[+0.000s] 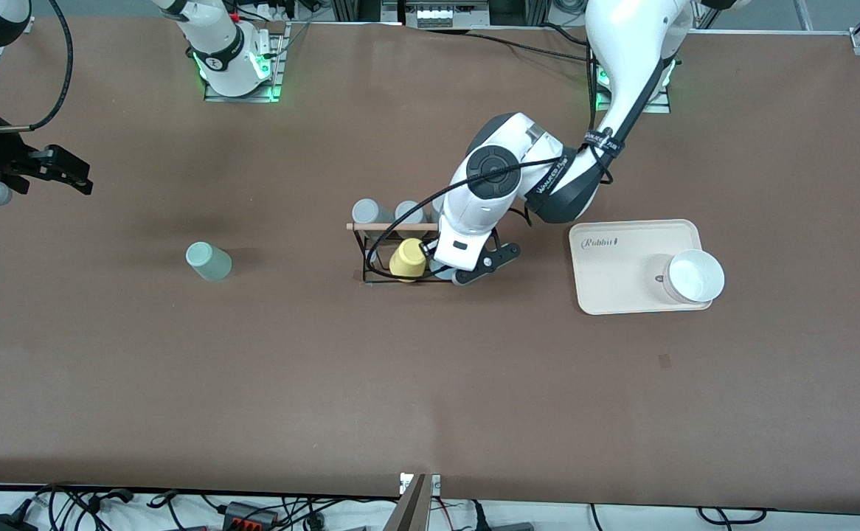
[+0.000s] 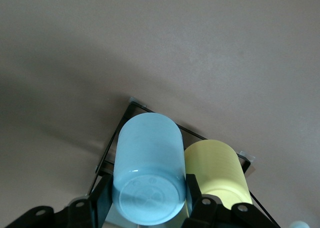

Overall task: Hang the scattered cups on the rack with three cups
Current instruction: 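Hang the blue cup on the rack and open the left gripper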

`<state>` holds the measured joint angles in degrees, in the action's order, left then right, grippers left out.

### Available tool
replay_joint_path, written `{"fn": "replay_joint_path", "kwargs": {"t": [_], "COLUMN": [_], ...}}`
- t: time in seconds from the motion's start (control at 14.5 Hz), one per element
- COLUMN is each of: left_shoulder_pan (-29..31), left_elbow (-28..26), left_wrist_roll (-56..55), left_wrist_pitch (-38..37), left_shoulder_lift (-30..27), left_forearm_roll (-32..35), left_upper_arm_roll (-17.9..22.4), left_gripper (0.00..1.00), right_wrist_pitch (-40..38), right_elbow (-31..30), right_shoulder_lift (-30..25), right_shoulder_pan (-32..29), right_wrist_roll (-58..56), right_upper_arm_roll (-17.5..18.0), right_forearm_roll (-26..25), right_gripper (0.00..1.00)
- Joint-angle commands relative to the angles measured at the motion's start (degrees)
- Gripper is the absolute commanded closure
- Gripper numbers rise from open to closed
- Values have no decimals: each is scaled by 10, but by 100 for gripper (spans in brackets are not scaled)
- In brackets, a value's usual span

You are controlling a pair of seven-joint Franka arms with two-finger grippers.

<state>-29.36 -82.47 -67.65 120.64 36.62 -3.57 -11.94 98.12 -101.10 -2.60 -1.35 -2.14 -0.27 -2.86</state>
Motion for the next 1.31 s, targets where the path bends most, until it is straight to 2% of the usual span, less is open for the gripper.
{"fn": "replay_joint_path", "kwargs": {"t": [0.0,0.21,0.48,0.76,0.9,1.24], "left_shoulder_pan": [-5,-3,32,104,142,226], "left_elbow": [12,12,13,11,2,-30], "left_wrist_roll": [-7,-9,-10,-7,10,155], "left_wrist_pitch": [1,-1,-19,-88,-100,-152], "left_shoulder_lift": [7,4,-29,-86,-111,-181], "left_forearm_roll": [14,14,15,94,103,102], "left_upper_arm_roll": [3,3,12,11,10,3], "left_gripper": [44,0,0,0,0,0], "right_wrist_pitch": [-6,-6,-9,-5,-8,-10], "right_elbow": [6,6,4,4,12,13], "right_shoulder_lift": [1,1,1,11,42,122], "right_shoulder_pan": [-1,-1,2,4,4,28], "right_wrist_roll": [0,0,0,1,1,0], "right_upper_arm_roll": [1,1,1,2,2,2], "right_forearm_roll": [-7,-7,-8,-7,-5,-11], "right_gripper": [0,0,0,0,0,0]}}
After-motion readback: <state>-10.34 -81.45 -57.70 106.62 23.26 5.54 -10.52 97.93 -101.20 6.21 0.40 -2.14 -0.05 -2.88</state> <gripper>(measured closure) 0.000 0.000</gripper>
